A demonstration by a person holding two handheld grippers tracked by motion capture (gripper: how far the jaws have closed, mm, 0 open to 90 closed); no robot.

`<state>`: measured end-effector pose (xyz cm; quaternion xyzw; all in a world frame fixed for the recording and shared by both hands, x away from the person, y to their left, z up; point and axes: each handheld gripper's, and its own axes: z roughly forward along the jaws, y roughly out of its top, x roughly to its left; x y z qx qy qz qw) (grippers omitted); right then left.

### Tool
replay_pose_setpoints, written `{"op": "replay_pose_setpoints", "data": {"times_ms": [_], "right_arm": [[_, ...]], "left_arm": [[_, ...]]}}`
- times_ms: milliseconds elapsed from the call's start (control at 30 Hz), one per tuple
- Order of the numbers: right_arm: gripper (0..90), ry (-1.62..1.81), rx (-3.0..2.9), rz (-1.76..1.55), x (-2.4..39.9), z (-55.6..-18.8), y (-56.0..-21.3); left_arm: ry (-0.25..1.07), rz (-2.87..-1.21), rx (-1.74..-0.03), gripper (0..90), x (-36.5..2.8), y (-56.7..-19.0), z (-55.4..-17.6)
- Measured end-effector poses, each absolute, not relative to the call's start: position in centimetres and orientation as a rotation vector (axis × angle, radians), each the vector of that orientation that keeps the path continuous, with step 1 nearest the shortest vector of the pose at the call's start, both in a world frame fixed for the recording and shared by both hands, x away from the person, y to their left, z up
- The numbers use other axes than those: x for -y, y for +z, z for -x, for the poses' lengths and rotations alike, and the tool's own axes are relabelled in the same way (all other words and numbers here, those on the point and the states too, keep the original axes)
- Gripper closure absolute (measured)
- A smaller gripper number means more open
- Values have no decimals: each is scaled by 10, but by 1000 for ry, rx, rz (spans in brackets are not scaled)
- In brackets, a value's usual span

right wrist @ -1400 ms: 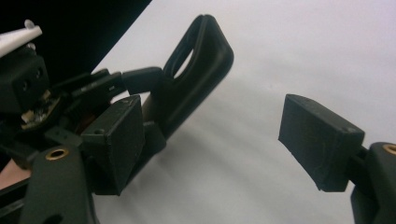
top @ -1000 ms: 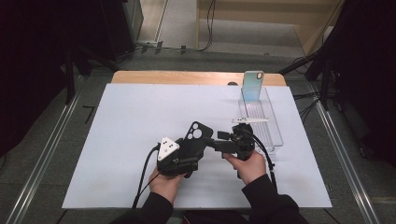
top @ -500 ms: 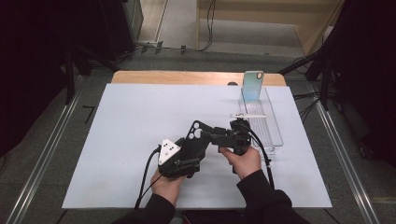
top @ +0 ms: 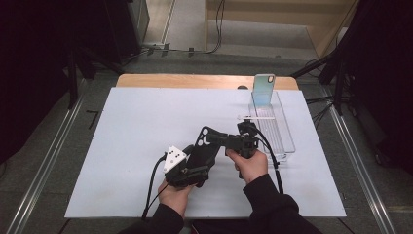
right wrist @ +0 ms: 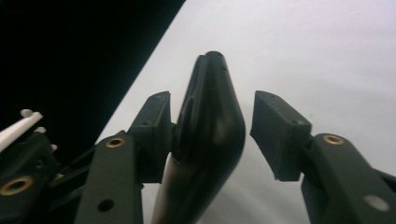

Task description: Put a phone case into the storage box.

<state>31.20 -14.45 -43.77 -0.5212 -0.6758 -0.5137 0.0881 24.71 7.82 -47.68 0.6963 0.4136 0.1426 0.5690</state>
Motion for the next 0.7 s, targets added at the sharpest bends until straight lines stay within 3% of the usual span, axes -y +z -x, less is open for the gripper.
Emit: {"op": "replay_pose_setpoints", "data": {"times_ms": [233, 700], "right_arm": [[679, -1570, 1984, 1525, 148, -310, -435], [758, -1573, 1896, 1475, 153, -312, -433]], "left_arm": [[325, -1627, -964, 145, -77, -477, -245], [302, -1628, -954, 145, -75, -478, -245]]}}
